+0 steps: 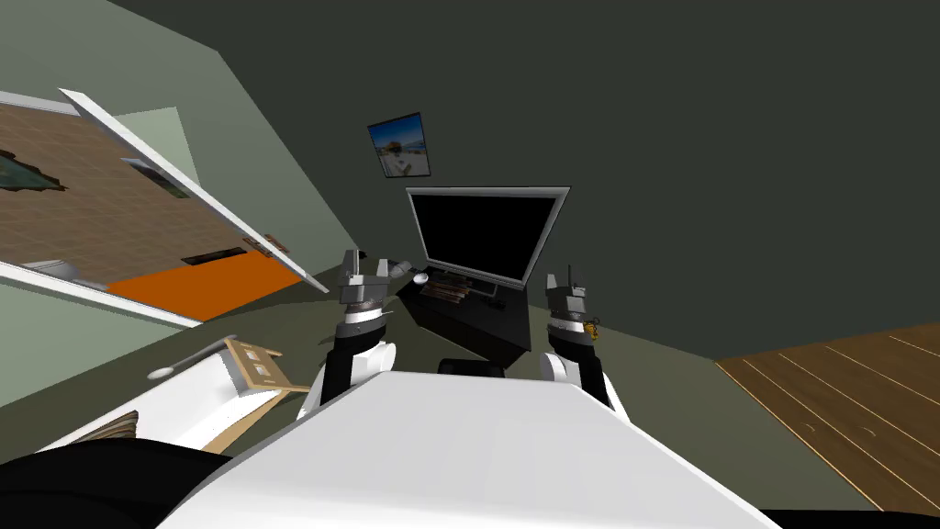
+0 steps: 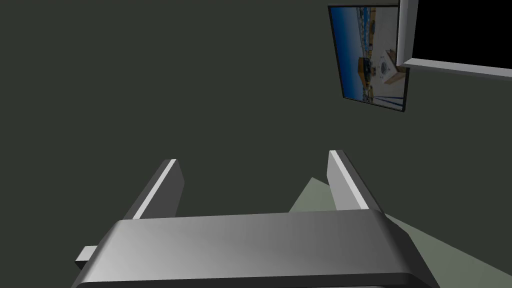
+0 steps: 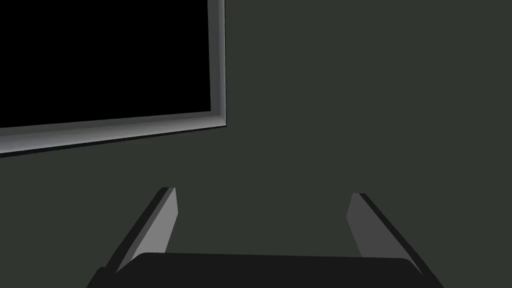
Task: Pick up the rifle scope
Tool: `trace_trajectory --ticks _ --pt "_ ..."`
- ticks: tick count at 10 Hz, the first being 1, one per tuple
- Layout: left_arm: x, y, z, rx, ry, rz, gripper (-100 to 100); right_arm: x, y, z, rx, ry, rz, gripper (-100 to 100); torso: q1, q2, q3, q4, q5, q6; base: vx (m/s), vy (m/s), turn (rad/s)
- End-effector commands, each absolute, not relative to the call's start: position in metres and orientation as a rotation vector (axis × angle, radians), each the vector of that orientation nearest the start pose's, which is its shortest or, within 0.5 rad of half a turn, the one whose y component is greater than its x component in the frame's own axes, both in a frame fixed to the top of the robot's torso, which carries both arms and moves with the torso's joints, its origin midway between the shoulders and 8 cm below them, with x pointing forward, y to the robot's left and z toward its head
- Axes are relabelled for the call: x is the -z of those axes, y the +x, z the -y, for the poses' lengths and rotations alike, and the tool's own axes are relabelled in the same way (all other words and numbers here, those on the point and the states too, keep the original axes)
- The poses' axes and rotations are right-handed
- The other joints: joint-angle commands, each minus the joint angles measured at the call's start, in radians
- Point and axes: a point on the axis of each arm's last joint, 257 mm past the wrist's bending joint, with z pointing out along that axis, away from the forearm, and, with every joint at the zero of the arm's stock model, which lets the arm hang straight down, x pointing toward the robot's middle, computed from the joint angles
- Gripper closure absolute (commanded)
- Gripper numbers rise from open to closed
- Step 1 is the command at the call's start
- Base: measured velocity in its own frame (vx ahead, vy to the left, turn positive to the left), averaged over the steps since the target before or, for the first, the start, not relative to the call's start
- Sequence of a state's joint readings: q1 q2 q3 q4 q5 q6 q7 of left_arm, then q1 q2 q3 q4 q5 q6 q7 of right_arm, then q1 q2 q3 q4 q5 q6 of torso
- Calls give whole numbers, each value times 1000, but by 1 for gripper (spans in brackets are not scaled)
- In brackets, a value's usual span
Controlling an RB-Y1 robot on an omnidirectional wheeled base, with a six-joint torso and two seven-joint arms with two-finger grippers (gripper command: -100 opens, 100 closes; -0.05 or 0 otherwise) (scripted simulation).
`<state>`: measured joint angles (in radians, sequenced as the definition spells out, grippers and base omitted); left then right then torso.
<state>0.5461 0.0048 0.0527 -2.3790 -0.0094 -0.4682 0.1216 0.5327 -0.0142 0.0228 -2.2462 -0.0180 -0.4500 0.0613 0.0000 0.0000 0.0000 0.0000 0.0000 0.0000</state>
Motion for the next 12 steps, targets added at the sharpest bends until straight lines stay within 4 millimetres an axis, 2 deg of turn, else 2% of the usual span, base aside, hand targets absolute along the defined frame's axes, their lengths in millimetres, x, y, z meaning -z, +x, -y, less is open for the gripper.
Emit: trace_trajectory --ticks 1,6,11,12 --pt "-49 323 -294 1347 -662 -572 0 16 361 278 -1215 690 -760 -100 0 0 0 0 0 0 -1 18 104" --pt "-49 323 -294 1347 -662 -572 0 39 385 291 -1033 596 -909 -100 6 -1 -1 0 1 0 5 71 174" --pt "-49 323 -294 1347 -662 -572 0 83 414 323 -768 536 -1073 -100 6 -1 -1 0 1 0 15 85 225" --pt "-49 323 -294 1347 -662 -572 0 83 414 323 -762 532 -1075 -100 6 -1 -1 0 1 0 12 55 52"
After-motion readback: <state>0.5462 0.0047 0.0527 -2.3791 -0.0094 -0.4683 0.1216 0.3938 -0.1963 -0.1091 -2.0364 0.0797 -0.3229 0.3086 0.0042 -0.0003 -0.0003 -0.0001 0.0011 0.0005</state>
